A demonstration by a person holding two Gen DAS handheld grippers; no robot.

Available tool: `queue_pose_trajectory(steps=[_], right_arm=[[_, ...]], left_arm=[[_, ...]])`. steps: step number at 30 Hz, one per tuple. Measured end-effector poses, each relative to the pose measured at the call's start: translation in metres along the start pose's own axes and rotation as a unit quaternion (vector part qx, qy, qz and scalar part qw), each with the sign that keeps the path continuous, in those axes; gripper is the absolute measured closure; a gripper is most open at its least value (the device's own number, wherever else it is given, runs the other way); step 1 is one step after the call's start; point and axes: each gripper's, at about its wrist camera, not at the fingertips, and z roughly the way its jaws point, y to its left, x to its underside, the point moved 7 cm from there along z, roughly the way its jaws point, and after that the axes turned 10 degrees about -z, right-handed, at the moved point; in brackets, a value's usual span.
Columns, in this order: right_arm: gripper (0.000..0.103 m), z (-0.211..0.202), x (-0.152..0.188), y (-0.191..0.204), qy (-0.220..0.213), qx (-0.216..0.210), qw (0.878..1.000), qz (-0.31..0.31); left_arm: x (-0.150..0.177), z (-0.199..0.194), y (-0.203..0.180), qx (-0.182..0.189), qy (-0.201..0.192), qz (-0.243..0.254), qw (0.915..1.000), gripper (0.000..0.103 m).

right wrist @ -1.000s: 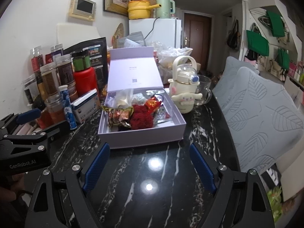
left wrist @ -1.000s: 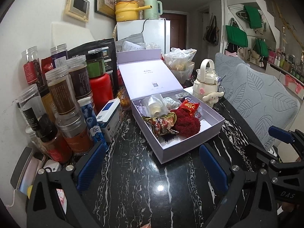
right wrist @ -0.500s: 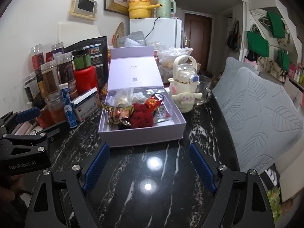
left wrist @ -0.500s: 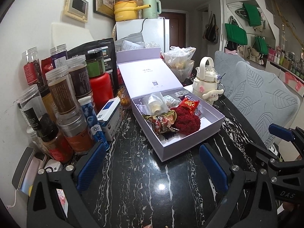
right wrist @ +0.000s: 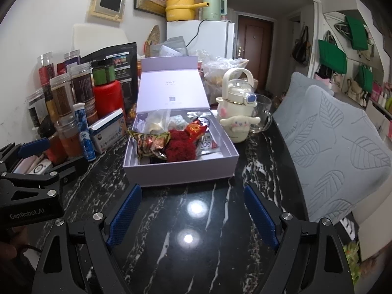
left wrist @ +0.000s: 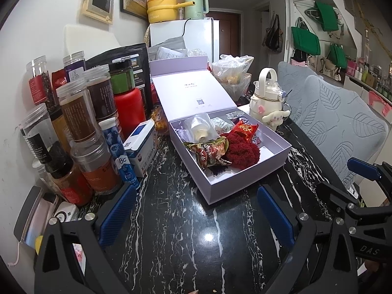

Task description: Organize soft objects

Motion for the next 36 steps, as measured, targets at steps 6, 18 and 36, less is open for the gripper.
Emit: queue_pose_trajectory(steps=[6,18,36], right_arm=[[0.017,-0.0003,-0.0024,0.0023,-0.001,-0.002,1.000,-0.009],[0.017,0.0032,-0.0004,-0.0023,0.005,-0.002,1.000,0.003],[0.017,0.0057,0.0020,-0.0008,0.006,-0.003,1.000,0.000]], left_arm=[[-0.0010,0.0016,0.0010,0.000,0.002,0.003,1.0000,0.002],[-0.0013,0.0057,0.0025,0.005,0.006,-0.002,1.0000,0.002],[0.0026,0.0075,0.0015,0.005,0.013,0.004,0.9999,0.002]])
